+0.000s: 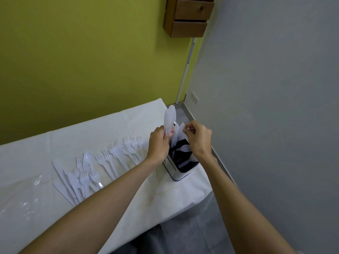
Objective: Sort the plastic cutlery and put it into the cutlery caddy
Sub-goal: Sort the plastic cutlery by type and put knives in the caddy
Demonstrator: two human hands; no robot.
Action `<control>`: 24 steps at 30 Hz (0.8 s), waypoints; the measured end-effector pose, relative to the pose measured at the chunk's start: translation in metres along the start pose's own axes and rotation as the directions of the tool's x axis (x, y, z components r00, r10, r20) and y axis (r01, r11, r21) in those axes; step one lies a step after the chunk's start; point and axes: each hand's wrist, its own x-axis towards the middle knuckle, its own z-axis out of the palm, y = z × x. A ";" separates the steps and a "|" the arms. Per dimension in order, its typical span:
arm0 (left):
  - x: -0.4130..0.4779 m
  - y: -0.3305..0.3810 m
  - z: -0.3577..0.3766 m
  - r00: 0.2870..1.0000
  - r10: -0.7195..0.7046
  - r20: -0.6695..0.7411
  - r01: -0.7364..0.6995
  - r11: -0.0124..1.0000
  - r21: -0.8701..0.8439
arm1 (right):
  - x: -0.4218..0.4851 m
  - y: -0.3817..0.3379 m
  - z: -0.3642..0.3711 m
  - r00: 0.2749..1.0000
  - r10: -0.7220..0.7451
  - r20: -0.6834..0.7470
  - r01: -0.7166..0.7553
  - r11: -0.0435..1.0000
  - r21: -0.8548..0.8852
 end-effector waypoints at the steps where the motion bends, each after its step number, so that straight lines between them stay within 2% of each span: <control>1: 0.000 -0.002 0.001 1.000 0.010 0.004 -0.011 0.999 0.030 | 0.001 -0.002 0.000 0.999 -0.025 -0.031 0.025 1.000 0.004; 3: -0.001 -0.006 0.004 1.000 0.014 0.014 -0.015 0.998 0.054 | 0.002 -0.001 0.000 0.998 -0.042 -0.054 0.043 0.999 0.020; 7: -0.007 -0.010 0.001 0.998 0.058 0.004 -0.058 0.991 0.119 | -0.001 0.008 0.003 0.997 -0.036 0.070 0.037 0.999 -0.008; 9: -0.008 -0.011 0.000 0.994 0.103 0.031 -0.106 0.986 0.131 | -0.003 0.011 0.003 0.996 -0.023 0.086 0.024 1.000 -0.010; 15: -0.012 -0.019 -0.003 0.983 0.171 0.063 -0.176 0.981 0.081 | -0.003 0.010 0.002 0.999 0.001 -0.048 0.003 0.996 0.084; 21: -0.016 -0.018 -0.006 0.983 0.180 0.048 -0.183 0.981 0.069 | -0.001 0.006 -0.001 0.993 -0.073 0.089 0.078 0.995 -0.061; 24: -0.018 -0.020 -0.009 0.982 0.180 0.062 -0.185 0.979 0.085 | -0.007 0.009 -0.009 0.995 0.001 0.097 0.011 0.993 -0.120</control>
